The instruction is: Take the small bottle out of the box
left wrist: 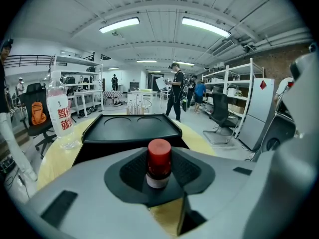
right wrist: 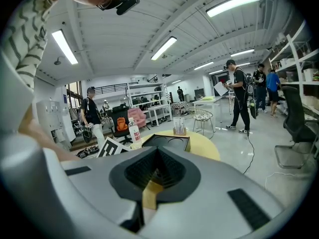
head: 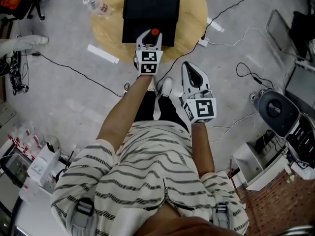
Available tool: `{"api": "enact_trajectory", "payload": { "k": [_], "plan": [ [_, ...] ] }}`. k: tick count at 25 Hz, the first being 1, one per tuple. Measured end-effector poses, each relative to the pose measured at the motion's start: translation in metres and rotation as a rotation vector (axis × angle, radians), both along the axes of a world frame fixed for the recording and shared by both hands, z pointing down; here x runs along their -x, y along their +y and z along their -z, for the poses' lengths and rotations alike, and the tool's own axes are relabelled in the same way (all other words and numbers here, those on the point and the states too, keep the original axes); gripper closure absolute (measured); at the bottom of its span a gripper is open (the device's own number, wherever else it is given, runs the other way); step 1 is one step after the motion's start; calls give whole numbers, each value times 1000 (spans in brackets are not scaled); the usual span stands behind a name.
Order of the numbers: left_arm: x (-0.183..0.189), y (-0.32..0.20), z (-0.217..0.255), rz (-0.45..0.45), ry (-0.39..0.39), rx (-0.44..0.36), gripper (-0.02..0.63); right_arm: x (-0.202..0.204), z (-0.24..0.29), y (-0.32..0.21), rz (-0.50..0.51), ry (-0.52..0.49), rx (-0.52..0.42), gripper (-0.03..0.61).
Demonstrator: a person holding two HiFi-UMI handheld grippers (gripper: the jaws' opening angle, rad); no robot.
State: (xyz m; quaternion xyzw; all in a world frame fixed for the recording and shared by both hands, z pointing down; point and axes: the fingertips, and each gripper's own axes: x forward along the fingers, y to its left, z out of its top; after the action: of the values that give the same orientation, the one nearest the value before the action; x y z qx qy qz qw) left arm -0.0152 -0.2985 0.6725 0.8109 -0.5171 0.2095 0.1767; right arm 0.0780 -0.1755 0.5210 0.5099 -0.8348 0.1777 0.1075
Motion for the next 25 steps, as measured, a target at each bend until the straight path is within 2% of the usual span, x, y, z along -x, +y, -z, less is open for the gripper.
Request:
{"api": "enact_trajectory", "payload": {
  "k": [25],
  "plan": [
    [-2, 19, 51, -11, 20, -75, 465, 2, 21, 9, 15, 15, -62, 568]
  ]
}}
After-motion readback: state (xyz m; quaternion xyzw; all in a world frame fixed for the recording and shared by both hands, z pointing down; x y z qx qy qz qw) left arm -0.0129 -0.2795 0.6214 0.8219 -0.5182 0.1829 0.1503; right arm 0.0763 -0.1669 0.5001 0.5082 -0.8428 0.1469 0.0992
